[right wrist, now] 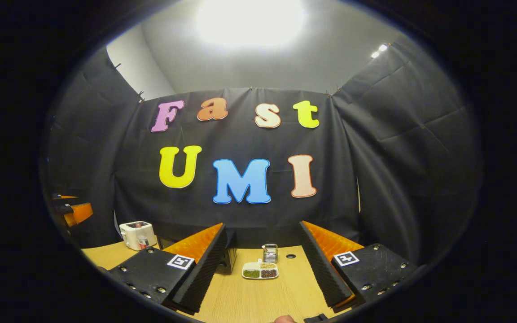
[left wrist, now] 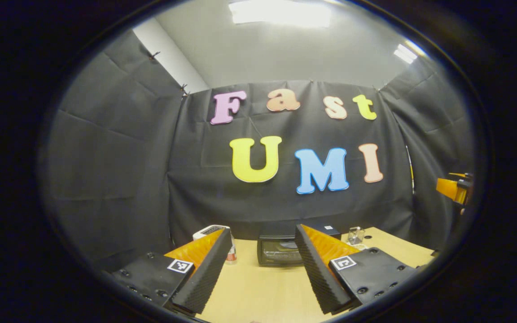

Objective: Open the electric oven with the left hand, put the food in, and close the electric oven.

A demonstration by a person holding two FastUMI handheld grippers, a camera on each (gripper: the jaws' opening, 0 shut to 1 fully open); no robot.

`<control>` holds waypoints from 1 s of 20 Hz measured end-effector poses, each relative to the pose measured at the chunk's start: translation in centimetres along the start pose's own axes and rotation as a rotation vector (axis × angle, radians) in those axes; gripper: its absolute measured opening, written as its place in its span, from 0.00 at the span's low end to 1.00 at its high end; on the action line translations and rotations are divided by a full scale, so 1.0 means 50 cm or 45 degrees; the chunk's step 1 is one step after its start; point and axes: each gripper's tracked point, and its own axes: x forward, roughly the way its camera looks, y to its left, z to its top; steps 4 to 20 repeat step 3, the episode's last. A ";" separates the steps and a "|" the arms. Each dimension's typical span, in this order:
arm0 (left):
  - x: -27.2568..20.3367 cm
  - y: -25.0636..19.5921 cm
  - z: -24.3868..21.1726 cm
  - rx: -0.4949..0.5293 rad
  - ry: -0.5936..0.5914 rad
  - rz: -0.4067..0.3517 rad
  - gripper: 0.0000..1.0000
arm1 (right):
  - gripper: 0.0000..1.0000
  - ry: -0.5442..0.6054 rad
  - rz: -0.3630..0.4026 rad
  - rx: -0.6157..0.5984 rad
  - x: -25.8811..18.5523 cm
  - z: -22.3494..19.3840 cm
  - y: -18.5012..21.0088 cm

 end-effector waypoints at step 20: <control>-0.007 0.016 -0.004 -0.013 0.003 -0.003 1.00 | 0.97 -0.004 0.003 -0.008 -0.007 0.005 0.015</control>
